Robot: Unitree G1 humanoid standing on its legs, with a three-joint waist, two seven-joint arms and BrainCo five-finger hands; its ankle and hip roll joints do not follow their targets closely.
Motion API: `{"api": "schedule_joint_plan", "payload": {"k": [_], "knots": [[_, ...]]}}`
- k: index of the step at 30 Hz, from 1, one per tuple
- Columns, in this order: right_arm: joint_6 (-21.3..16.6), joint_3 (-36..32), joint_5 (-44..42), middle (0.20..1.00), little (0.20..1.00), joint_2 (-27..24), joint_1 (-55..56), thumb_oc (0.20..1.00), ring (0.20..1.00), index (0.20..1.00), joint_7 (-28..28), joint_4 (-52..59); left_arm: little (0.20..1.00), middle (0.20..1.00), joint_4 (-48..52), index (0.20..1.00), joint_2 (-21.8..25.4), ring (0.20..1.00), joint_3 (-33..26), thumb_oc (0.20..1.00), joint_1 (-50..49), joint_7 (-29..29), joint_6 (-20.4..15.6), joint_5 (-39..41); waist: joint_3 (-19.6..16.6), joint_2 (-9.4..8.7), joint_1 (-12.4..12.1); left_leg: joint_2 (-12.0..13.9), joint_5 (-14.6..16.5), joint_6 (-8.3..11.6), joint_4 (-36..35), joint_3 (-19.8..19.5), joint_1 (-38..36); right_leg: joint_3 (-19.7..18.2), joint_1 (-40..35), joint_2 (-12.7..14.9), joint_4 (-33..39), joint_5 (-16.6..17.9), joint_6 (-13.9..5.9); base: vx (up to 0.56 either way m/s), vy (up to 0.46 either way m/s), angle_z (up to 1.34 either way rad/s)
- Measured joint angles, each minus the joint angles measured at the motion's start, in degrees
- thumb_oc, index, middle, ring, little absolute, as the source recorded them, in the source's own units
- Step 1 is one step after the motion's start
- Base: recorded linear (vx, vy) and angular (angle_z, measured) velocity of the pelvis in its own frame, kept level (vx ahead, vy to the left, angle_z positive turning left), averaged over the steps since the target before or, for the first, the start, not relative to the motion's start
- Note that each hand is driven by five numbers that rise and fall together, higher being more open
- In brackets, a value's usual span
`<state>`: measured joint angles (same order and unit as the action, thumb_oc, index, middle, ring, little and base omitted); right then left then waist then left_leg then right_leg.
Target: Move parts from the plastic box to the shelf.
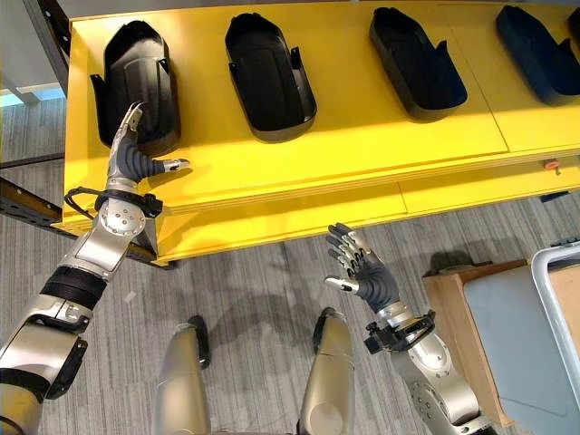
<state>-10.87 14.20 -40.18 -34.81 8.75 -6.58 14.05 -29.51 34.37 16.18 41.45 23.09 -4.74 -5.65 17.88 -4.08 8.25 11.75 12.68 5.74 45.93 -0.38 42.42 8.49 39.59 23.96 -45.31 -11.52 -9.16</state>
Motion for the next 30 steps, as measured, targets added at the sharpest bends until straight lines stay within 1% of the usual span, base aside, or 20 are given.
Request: {"api": "schedule_joint_plan", "payload": {"k": [2, 6, 9, 11, 15, 18, 20, 21, 22, 25, 27, 29, 30], "knots": [[0.0, 0.0, 0.0, 1.0, 1.0, 0.0, 0.0, 1.0, 1.0, 1.0, 0.1, 0.0, 1.0, 1.0, 0.0, 1.0, -0.4, 1.0, -0.5, 1.0, -0.1, 0.0, 0.0, 0.0, 0.2, 0.28, 0.0, 0.0, 0.0, 0.0, 0.0, 0.0, -0.1, 0.0, -0.1, 0.0, -0.1, 0.0, 0.03, 0.0, 0.0, 0.0], [0.0, 0.0, 0.0, 1.0, 1.0, 0.0, -0.1, 1.0, 1.0, 1.0, 0.2, 0.0, 1.0, 1.0, 0.0, 1.0, -0.4, 1.0, -0.5, 1.0, -0.1, -0.1, 0.0, 0.0, 0.2, 0.29, 0.1, 0.0, 0.0, 0.01, 0.1, 0.1, -0.3, -0.2, -0.1, 0.0, -0.2, -0.1, 0.04, 0.0, 0.0, 0.0], [0.0, 0.0, 0.0, 1.0, 1.0, 0.0, -1.0, 1.0, 1.0, 1.0, 0.2, 0.0, 1.0, 1.0, 2.4, 1.0, 1.0, 1.0, -0.5, 1.0, -0.2, -0.1, 0.6, -0.1, 0.3, 0.31, 0.0, 0.0, 0.1, 0.13, 0.1, 0.1, -0.3, -0.2, -0.1, 0.0, -0.3, -0.1, -0.01, 0.0, 0.0, 0.0], [0.0, 0.0, 0.0, 1.0, 1.0, 0.0, -2.2, 1.0, 1.0, 1.0, 0.3, 0.0, 1.0, 1.0, 6.4, 1.0, 3.7, 1.0, -0.9, 1.0, -0.1, 0.4, 0.5, -0.8, 0.9, 0.04, 0.1, 0.0, 0.1, 0.17, 0.2, 0.1, -0.3, -0.3, 0.1, 0.0, -0.4, -0.1, -0.01, 0.0, 0.0, 0.0], [0.0, 0.0, 0.0, 1.0, 1.0, 0.0, -2.4, 1.0, 1.0, 1.0, 0.2, 0.0, 1.0, 1.0, 8.5, 1.0, 6.0, 1.0, -3.7, 1.0, -0.1, 2.5, 0.5, -3.0, 1.1, 0.04, 0.0, 0.0, 0.2, 0.3, 0.2, 0.2, -0.3, -0.4, 0.1, 0.0, -0.5, -0.3, -0.07, 0.0, 0.0, 0.0], [-0.1, -0.2, 0.0, 1.0, 1.0, 0.0, -2.4, 1.0, 1.0, 1.0, 0.2, 0.0, 1.0, 1.0, 12.8, 1.0, 9.3, 1.0, -5.3, 1.0, 0.0, 3.4, 0.4, -3.1, 1.4, 0.0, -0.2, 0.0, 0.3, 0.4, 0.3, 0.1, -0.3, -0.4, 0.1, 0.0, -0.7, -0.6, -0.14, 0.0, 0.0, 0.0], [-0.1, -0.4, 0.0, 1.0, 1.0, 0.0, -2.1, 1.0, 1.0, 1.0, 0.2, 0.0, 1.0, 1.0, 16.2, 1.0, 9.5, 1.0, -7.9, 1.0, 0.1, 4.5, -0.2, -3.2, 1.5, 0.1, -0.7, 0.0, 0.3, 0.41, 0.2, 0.2, -0.3, -0.4, 0.1, 0.1, -0.8, -0.8, -0.15, 0.0, 0.0, 0.0], [-0.1, -0.5, 0.0, 1.0, 1.0, 0.0, -2.1, 1.0, 1.0, 1.0, 0.2, 0.0, 1.0, 1.0, 18.3, 1.0, 9.5, 1.0, -9.0, 1.0, 0.2, 4.9, -1.2, -2.9, 1.5, 0.08, -0.9, 0.0, 0.3, 0.42, 0.3, 0.1, -0.3, -0.4, 0.1, 0.1, -1.0, -0.9, -0.14, 0.0, 0.0, 0.0], [-0.1, -0.5, 0.0, 1.0, 1.0, 0.0, -2.2, 1.0, 1.0, 1.0, 0.2, 0.0, 1.0, 1.0, 19.0, 1.0, 9.5, 1.0, -9.3, 1.0, 0.4, 5.1, -2.0, -2.9, 1.5, 0.09, -1.3, 0.0, 0.4, 0.44, 0.3, 0.1, -0.4, -0.4, 0.1, 0.1, -1.1, -1.0, -0.12, 0.0, 0.0, 0.0], [-0.1, -0.5, 0.0, 1.0, 1.0, 0.0, -2.1, 1.0, 1.0, 1.0, 0.1, 0.0, 1.0, 1.0, 24.0, 1.0, 9.6, 1.0, -9.7, 1.0, 0.1, 6.1, -2.6, -2.8, 1.5, 0.05, -1.8, 0.0, 0.4, 0.55, 0.3, -0.1, -0.4, -0.3, 0.1, 0.2, -1.7, -1.4, 0.07, 0.01, -0.004, 0.02], [-0.1, -0.6, 0.1, 1.0, 1.0, 0.0, -2.2, 1.0, 1.0, 1.0, 0.1, 0.0, 1.0, 1.0, 26.8, 1.0, 9.7, 1.0, -9.8, 1.0, -0.2, 6.1, -3.7, -2.8, 1.5, 0.06, -2.1, 0.0, 0.4, 0.55, 0.3, -0.1, -0.5, -0.3, 0.1, 0.2, -1.7, -1.5, 0.09, 0.0, 0.0, 0.0], [-0.1, -0.7, 0.1, 1.0, 1.0, 0.0, -2.0, 1.0, 1.0, 1.0, 0.2, 0.0, 1.0, 1.0, 28.8, 1.0, 9.7, 1.0, -10.1, 1.0, -1.6, 6.0, -5.0, -2.7, 1.5, 0.06, -2.1, 0.0, 0.4, 0.56, 0.3, -0.1, -0.6, -0.3, 0.0, 0.2, -1.7, -1.5, 0.1, 0.0, 0.0, 0.0], [-0.2, -0.6, 0.3, 1.0, 1.0, 0.1, -2.1, 1.0, 1.0, 1.0, 0.2, 0.0, 1.0, 1.0, 30.1, 1.0, 9.6, 1.0, -10.6, 1.0, -3.9, 5.7, -5.8, -1.5, 1.6, 0.1, -2.1, 0.0, 0.4, 0.56, 0.2, 0.0, -1.0, -0.4, -0.2, 0.2, -1.7, -1.5, 0.1, 0.01, -0.005, -0.03]]}}
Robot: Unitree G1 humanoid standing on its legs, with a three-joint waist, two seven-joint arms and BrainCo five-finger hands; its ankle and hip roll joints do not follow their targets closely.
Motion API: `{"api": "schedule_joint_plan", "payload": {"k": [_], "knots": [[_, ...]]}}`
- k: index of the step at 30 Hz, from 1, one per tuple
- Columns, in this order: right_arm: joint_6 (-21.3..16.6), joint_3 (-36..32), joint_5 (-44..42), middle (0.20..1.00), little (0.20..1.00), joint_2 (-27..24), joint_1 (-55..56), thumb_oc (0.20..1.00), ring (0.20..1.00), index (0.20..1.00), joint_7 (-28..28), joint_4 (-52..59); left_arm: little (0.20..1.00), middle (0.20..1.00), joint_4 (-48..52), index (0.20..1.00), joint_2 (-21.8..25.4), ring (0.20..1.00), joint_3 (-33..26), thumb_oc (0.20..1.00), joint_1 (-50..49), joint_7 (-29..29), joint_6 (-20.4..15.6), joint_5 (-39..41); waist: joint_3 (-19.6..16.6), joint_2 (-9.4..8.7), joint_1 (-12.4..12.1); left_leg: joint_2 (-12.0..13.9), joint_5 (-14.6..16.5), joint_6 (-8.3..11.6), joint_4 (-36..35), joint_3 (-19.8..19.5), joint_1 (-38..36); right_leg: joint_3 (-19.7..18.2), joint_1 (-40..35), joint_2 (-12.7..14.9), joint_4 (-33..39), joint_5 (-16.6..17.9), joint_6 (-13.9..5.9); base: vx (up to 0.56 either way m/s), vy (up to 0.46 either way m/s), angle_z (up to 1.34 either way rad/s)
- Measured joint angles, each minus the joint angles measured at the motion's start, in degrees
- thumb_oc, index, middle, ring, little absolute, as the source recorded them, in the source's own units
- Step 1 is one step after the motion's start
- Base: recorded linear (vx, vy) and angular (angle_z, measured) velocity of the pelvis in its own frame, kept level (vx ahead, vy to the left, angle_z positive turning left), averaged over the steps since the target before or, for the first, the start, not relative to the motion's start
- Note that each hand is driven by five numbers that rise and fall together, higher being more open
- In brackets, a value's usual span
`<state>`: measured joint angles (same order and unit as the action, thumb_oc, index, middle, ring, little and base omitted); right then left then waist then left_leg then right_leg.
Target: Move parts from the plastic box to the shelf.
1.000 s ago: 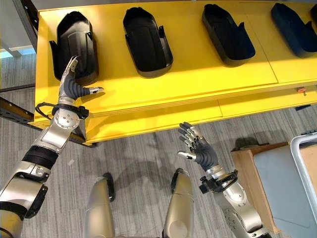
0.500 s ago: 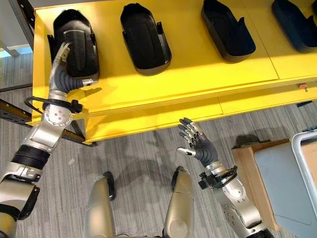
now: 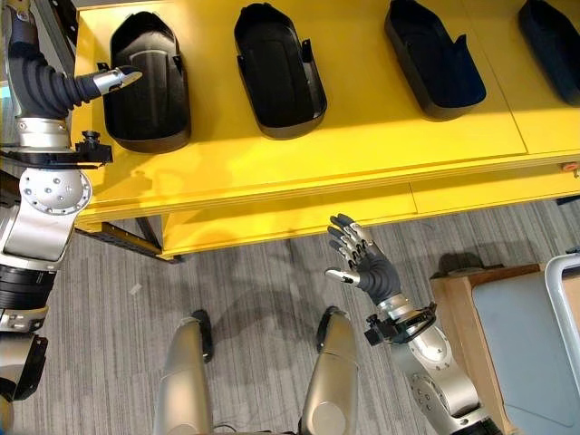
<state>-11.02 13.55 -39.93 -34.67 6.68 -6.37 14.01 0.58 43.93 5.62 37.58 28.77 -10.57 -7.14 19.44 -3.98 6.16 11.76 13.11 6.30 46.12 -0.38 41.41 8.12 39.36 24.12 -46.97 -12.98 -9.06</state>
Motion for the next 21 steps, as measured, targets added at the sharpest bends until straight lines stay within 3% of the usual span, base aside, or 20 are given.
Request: {"api": "schedule_joint_plan", "payload": {"k": [3, 7, 12, 15, 17, 21], "knots": [[0.0, -0.2, 0.8, 1.0, 1.0, 0.7, 0.0, 1.0, 1.0, 1.0, 0.3, -0.1, 1.0, 1.0, 4.2, 1.0, -1.7, 1.0, -0.8, 1.0, -11.3, -4.3, -3.2, 8.8, 0.2, 0.21, -0.2, 0.0, 0.0, 0.04, -1.0, 0.2, -2.2, 0.0, -1.9, 0.0, 0.5, -0.1, 0.02, 0.03, -0.006, -0.01], [-0.2, -0.9, 1.1, 1.0, 1.0, 3.0, 1.1, 1.0, 1.0, 1.0, 1.0, -0.2, 1.0, 1.0, 11.2, 1.0, -9.2, 1.0, -1.8, 1.0, -31.1, -12.3, -4.5, 23.5, 0.2, 0.23, -1.1, 0.1, -0.2, 0.19, -5.1, 1.1, -9.6, 0.9, -8.5, -0.2, 3.5, -0.4, -0.04, 0.03, -0.006, 0.0], [-1.3, -1.8, 2.5, 1.0, 1.0, 3.2, 2.1, 1.0, 1.0, 1.0, 2.1, -0.4, 1.0, 1.0, 12.1, 1.0, -16.7, 1.0, -0.9, 1.0, -42.9, -20.7, -6.4, 39.7, -0.1, 0.78, -2.5, 0.2, -2.3, 0.43, -12.9, 1.6, -18.9, 3.0, -18.2, -1.3, 10.2, 0.7, -0.43, 0.06, -0.015, 0.03], [-1.8, -2.5, 3.1, 1.0, 1.0, 3.2, 3.3, 1.0, 1.0, 1.0, 1.7, -1.4, 1.0, 1.0, 10.3, 1.0, -16.0, 1.0, -1.1, 1.0, -47.4, -26.1, -6.2, 45.5, -2.0, 1.26, -2.6, 0.5, -4.3, 1.21, -19.3, 1.8, -24.5, 4.9, -23.8, -2.4, 16.0, 2.5, -0.46, 0.15, -0.042, 0.03], [-1.9, -4.2, 3.3, 1.0, 1.0, 3.3, 6.3, 1.0, 1.0, 1.0, 1.4, -3.8, 1.0, 1.0, 7.6, 1.0, -17.4, 1.0, -0.5, 1.0, -54.8, -29.9, -6.0, 47.7, -7.1, 2.55, -2.8, 1.3, -6.1, 1.35, -26.9, 3.5, -31.5, 6.2, -30.7, -4.3, 24.7, 5.3, -1.32, 0.15, -0.028, -0.22], [-1.7, -3.8, 5.3, 1.0, 1.0, 4.4, 9.4, 1.0, 1.0, 1.0, 0.3, -8.1, 1.0, 1.0, 3.9, 1.0, -20.2, 1.0, 1.0, 1.0, -59.9, -33.5, -4.0, 50.1, -15.7, 2.89, -2.9, 1.3, -9.4, 1.85, -37.6, 6.8, -40.6, 6.8, -37.9, -6.3, 34.5, 8.5, -2.1, 0.1, 0.005, -0.22]]}}
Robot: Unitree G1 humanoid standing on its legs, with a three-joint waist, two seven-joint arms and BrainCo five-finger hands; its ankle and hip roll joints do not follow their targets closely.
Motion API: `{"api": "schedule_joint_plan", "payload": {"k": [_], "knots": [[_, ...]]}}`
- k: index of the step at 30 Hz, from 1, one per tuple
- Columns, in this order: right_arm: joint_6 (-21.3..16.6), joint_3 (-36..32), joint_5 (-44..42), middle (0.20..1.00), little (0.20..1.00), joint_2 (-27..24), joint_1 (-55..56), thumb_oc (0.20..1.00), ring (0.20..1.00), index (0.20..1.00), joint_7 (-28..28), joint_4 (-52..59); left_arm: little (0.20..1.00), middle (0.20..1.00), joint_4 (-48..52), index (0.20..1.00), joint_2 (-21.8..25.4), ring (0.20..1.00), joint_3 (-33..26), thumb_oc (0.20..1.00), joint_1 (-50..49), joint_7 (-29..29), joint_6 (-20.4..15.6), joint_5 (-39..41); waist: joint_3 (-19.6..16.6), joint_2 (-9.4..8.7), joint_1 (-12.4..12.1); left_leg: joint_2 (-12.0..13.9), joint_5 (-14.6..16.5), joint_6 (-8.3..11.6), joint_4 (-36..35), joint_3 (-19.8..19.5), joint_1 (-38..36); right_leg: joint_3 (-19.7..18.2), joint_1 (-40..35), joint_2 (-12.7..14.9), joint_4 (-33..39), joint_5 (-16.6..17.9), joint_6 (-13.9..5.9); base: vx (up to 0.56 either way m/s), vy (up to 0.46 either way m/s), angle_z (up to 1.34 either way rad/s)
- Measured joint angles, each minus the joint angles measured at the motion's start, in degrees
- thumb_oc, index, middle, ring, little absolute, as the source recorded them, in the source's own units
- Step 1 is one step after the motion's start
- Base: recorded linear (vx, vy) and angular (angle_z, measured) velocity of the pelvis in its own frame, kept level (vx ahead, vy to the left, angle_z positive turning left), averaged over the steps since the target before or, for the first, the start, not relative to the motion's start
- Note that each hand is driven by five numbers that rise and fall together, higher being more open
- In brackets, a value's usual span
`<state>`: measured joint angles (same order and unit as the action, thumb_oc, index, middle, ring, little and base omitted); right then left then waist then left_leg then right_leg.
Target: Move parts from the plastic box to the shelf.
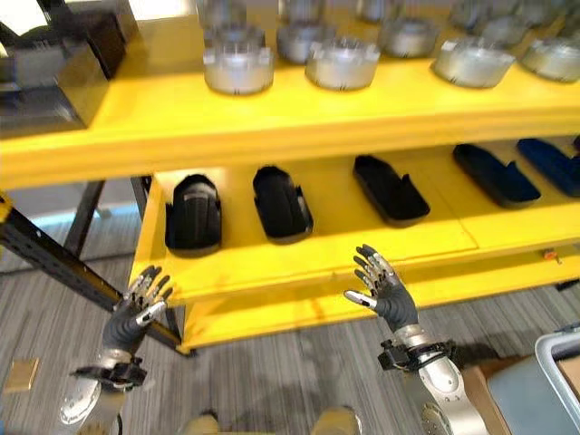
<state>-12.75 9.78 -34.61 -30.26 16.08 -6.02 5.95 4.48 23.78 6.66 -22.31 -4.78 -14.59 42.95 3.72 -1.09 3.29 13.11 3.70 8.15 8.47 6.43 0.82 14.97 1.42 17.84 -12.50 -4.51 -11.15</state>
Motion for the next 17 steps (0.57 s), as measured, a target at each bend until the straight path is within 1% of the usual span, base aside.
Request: {"api": "schedule_joint_plan", "payload": {"k": [1, 2, 4, 5, 8, 9, 11, 13, 17], "knots": [[0.0, 0.0, 0.0, 1.0, 1.0, 0.2, 0.1, 1.0, 1.0, 1.0, -0.2, -0.4, 1.0, 1.0, -0.1, 1.0, 0.0, 1.0, 0.0, 1.0, 0.9, -0.2, 0.2, 0.4, -1.2, 0.0, 0.3, 0.0, -0.1, 0.04, -0.5, 0.1, -0.5, 0.0, 0.0, 0.0, 0.6, 0.1, 0.02, 0.09, 0.03, -0.23], [0.0, 0.4, 0.0, 1.0, 1.0, 0.5, -0.5, 1.0, 1.0, 1.0, -0.5, -1.7, 1.0, 1.0, -0.3, 1.0, -0.9, 1.0, -0.2, 1.0, 1.1, -0.4, 0.2, 0.4, -1.8, -0.21, 0.2, -0.1, -1.1, -0.26, -2.7, 1.1, -2.4, -0.4, -1.4, -0.5, 2.6, 1.4, -0.01, 0.05, 0.03, -0.35], [0.5, 1.8, 0.0, 1.0, 1.0, 0.7, -0.4, 1.0, 1.0, 1.0, -0.7, -4.6, 1.0, 1.0, -1.8, 1.0, -1.1, 1.0, -0.3, 1.0, 0.7, -1.2, 0.2, 0.4, -3.8, -0.48, 0.3, -0.1, -2.1, 0.04, -6.0, 2.8, -4.8, -1.4, -2.4, -1.1, 5.8, 2.9, -0.26, 0.03, 0.018, -0.39], [1.0, 2.7, 0.0, 1.0, 1.0, 1.6, 0.0, 1.0, 1.0, 1.0, -0.8, -7.1, 1.0, 1.0, -4.8, 1.0, -1.4, 1.0, 0.0, 1.0, 1.3, -1.5, 0.3, 0.2, -4.6, -0.67, 0.5, -0.2, -3.2, 0.1, -8.5, 3.9, -6.5, -1.5, -4.4, -1.6, 9.2, 4.8, -0.45, 0.0, 0.015, -0.25], [2.4, 4.6, -0.9, 1.0, 1.0, 3.3, 0.1, 1.0, 1.0, 1.0, -1.0, -10.2, 1.0, 1.0, -10.2, 1.0, -2.9, 1.0, 0.4, 1.0, 1.8, -1.5, 0.6, 0.2, -5.8, -1.2, 0.5, -0.8, -4.8, -0.08, -11.6, 4.2, -6.8, -1.5, -4.9, -1.9, 13.5, 7.3, -0.72, -0.02, 0.015, -0.08], [2.4, 5.0, -2.1, 1.0, 1.0, 5.0, -0.3, 1.0, 1.0, 1.0, -1.0, -10.9, 1.0, 1.0, -11.9, 1.0, -4.2, 1.0, 0.7, 1.0, 2.1, -1.4, 0.7, 0.4, -6.1, -1.31, 0.4, -1.0, -5.5, -0.17, -12.6, 4.2, -6.9, -1.5, -4.9, -1.9, 14.5, 8.2, -0.61, 0.0, 0.0, 0.0], [2.6, 6.5, -3.5, 1.0, 1.0, 5.8, -1.4, 1.0, 1.0, 1.0, -0.8, -11.6, 1.0, 1.0, -13.1, 1.0, -5.4, 1.0, 1.6, 1.0, 2.3, -1.3, 1.5, 1.4, -6.0, -1.22, 0.4, -1.2, -5.7, -0.14, -12.6, 4.3, -6.9, -1.6, -4.9, -1.8, 15.1, 8.6, -0.87, 0.0, 0.0, 0.0], [3.1, 6.8, -3.7, 1.0, 1.0, 6.1, -3.0, 1.0, 1.0, 1.0, -0.6, -11.8, 1.0, 1.0, -13.0, 1.0, -4.9, 1.0, 2.7, 1.0, 2.7, -1.4, 1.9, 1.3, -6.0, -0.99, 0.4, -1.2, -5.7, -0.14, -12.5, 4.4, -6.8, -1.7, -4.9, -1.8, 15.2, 8.6, -0.89, 0.01, 0.006, -0.02], [3.1, 6.5, -4.6, 1.0, 1.0, 6.1, -3.3, 1.0, 1.0, 1.0, -0.5, -11.7, 1.0, 1.0, -12.9, 1.0, -4.8, 1.0, 2.8, 1.0, 3.0, -1.4, 1.9, 0.8, -6.0, -0.69, 0.4, -1.2, -5.7, -0.17, -12.8, 5.0, -7.2, -1.9, -5.3, -1.9, 15.5, 8.9, -1.09, 0.02, 0.001, -0.06]]}}
